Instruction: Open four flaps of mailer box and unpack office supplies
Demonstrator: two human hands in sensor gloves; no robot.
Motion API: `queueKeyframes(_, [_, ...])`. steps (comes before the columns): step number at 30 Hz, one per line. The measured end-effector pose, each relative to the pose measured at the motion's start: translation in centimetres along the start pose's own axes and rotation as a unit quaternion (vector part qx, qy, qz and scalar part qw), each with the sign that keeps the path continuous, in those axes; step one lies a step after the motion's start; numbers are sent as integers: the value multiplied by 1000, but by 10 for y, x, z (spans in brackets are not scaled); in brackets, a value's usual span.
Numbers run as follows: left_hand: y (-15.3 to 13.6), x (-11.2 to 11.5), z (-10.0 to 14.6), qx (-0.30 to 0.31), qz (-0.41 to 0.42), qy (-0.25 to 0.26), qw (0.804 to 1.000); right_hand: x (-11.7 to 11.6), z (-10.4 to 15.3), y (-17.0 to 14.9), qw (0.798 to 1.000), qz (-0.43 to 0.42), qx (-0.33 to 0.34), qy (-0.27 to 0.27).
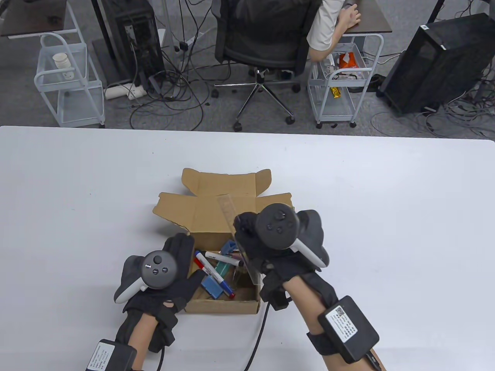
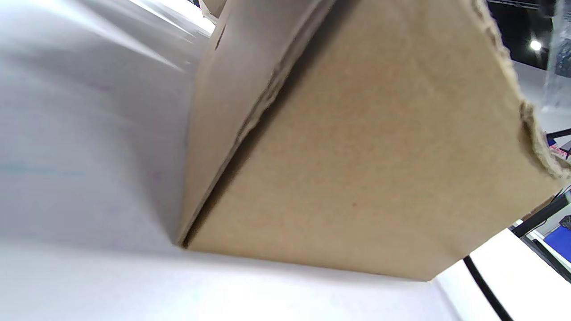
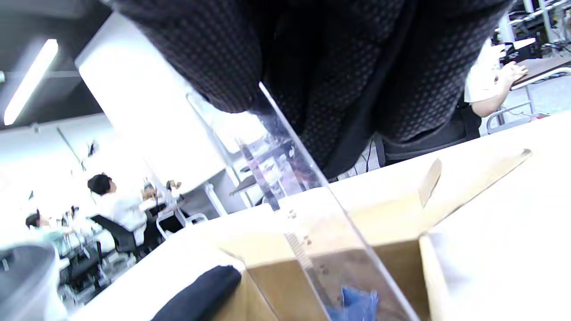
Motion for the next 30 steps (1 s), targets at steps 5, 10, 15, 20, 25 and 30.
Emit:
queueKeyframes(5, [0,0,0,0,3,0,1000,32,25,-26,995,32,-26,-86])
queueKeyframes(10, [0,0,0,1,3,-2,1000,46,46,-61,975,126,-67,-169])
queueKeyframes(15, [0,0,-1,1,4,-2,1000,35,53,-105,927,272,-113,-233])
queueKeyframes(20, [0,1,-1,1,6,-1,1000,10,45,-150,890,375,-155,-209])
queueKeyframes(25, [0,1,0,1,8,0,1000,-18,32,-190,865,432,-194,-167])
queueKeyframes(30, [0,1,0,1,8,1,1000,-47,16,-219,838,487,-217,-115])
Point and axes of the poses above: the tracker on the back of each hand, its own y axis roughly to the thumb side, its own z axis roughly from the fingertips to the wrist, x = y × z, the point moved 1 cm from there along -z, roughly from the wrist to the fingertips, and after that the axes turned 15 degrees about y, right-handed, at the moved point
